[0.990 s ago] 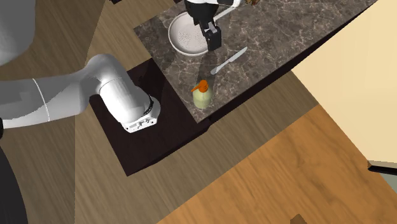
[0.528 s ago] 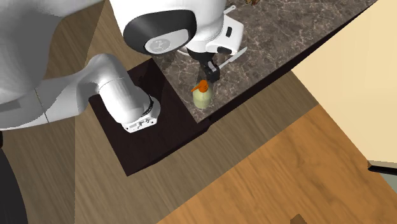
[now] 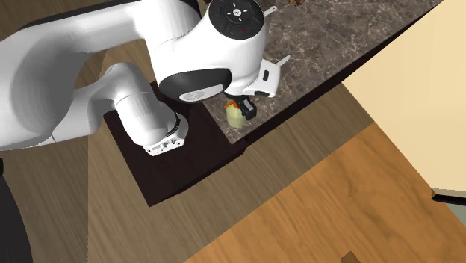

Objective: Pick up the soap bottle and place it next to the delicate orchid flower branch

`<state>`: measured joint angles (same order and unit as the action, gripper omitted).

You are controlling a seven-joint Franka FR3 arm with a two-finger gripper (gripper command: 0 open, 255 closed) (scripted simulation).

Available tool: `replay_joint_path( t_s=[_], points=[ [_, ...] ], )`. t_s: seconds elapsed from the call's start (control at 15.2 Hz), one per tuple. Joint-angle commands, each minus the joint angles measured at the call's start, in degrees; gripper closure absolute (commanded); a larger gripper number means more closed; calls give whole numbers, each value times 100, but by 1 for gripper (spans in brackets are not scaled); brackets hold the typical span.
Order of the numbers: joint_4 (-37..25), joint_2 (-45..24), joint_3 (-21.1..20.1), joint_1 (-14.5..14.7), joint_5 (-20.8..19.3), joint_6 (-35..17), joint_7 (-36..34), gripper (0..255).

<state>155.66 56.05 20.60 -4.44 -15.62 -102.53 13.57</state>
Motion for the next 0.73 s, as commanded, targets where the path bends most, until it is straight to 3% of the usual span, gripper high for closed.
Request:
replay_joint_path(
  t_s=[0.0,0.13,0.66],
  points=[
    [146,2,36,-17,-39,-143,-5,0],
    [328,-26,93,-41,-95,-351,-11,0],
    [327,-25,93,-41,-95,-349,-11,0]
  ],
)
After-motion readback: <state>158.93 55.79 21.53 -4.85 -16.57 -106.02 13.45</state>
